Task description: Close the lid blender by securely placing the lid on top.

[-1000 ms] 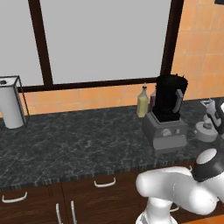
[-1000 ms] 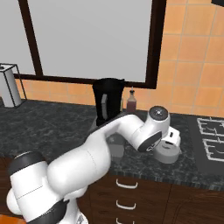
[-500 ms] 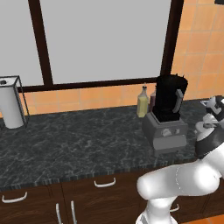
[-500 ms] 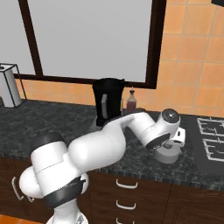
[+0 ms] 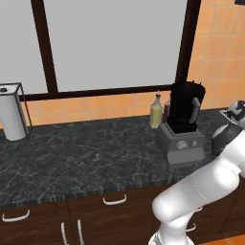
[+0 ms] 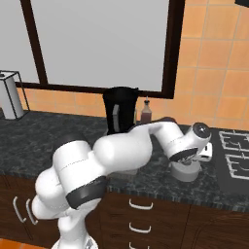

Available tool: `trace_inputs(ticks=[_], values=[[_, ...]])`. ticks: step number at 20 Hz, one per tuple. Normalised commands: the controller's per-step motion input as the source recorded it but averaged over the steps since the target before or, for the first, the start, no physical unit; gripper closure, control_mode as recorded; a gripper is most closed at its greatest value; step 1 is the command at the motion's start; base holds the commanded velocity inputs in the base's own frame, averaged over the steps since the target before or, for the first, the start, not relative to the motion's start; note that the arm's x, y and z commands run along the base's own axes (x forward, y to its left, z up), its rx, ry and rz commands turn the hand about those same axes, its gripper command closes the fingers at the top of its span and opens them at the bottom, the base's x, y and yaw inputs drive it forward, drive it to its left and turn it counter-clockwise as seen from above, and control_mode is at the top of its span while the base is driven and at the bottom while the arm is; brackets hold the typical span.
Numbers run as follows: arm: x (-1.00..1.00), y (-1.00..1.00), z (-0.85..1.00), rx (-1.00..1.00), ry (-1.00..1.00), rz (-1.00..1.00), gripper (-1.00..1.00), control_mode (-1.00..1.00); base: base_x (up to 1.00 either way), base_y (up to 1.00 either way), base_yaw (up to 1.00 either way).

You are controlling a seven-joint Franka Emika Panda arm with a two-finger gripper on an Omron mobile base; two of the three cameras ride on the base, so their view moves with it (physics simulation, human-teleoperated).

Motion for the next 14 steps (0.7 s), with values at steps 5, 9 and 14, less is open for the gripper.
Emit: trace_inputs(ticks=[5,9,14], values=[[0.17,0.0,-0.23,0.0,0.0,0.03,-1.0,-1.0,0.0,0.0,0.0],[0.15,0.0,-0.25,0.0,0.0,0.01,-1.0,-1.0,0.0,0.0,0.0],[0.17,0.0,-0.25,0.0,0.0,0.01,-1.0,-1.0,0.0,0.0,0.0]])
